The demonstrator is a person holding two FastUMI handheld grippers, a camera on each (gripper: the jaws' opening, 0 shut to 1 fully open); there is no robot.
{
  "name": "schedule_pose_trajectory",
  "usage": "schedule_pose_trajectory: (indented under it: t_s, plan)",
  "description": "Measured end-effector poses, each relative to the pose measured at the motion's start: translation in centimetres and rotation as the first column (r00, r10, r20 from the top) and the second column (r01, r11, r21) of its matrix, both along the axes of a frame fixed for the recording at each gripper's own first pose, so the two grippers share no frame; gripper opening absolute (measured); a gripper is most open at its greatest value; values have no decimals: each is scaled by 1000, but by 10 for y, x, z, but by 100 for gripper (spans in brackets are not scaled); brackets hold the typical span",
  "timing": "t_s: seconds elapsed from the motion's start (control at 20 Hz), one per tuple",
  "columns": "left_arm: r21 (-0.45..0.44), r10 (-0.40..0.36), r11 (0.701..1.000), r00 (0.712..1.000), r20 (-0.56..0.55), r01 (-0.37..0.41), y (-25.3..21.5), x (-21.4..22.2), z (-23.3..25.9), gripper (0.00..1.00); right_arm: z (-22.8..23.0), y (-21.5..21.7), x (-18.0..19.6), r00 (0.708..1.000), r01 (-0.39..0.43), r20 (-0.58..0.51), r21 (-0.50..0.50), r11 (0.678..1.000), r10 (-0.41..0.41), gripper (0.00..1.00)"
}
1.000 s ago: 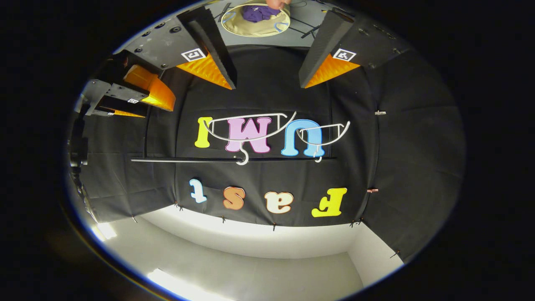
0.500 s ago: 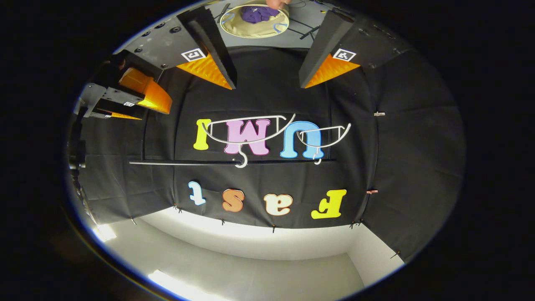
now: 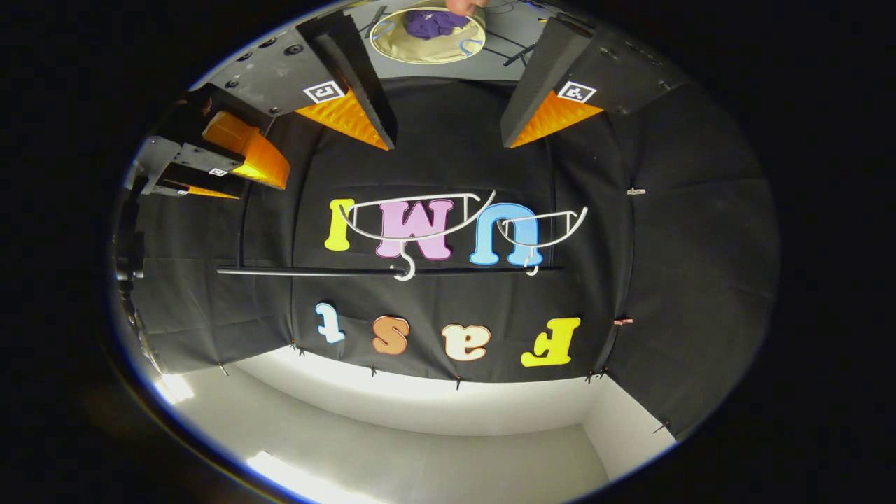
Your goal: Grasp the clothes on the hanger with both hands and then place them into the laundry hamper below.
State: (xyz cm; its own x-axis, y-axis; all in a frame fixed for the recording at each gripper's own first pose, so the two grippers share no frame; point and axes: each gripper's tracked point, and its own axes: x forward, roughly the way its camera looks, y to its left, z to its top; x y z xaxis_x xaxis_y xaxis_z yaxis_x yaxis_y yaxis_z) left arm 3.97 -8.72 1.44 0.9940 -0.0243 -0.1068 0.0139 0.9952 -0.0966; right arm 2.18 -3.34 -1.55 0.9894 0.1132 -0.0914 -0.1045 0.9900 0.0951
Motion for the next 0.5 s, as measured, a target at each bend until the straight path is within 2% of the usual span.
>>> schedule_pose_trajectory:
  t_s: [0.3,0.35,0.4,0.45,0.5]
  plan:
    - [4,-3,1000,1000,-3,3,-2,-2,-1,94,-1,-2,-1,1000,0,-1,-2,1000,0,100]
    - [4,-4,1000,1000,-3,4,-3,-2,-2,91,-1,-2,-2,1000,0,-1,-1,1000,0,98]
    - [5,-4,1000,1000,-3,4,-2,-2,-1,94,-1,-2,-2,1000,0,-1,-1,1000,0,98]
    - [5,-3,1000,1000,-3,3,-2,-3,-1,94,-1,-2,-2,1000,1,-3,-1,1000,-1,100]
    - [5,-1,1000,1000,-4,1,-2,-2,-1,94,-2,-2,-3,1000,0,-4,0,1000,0,98]
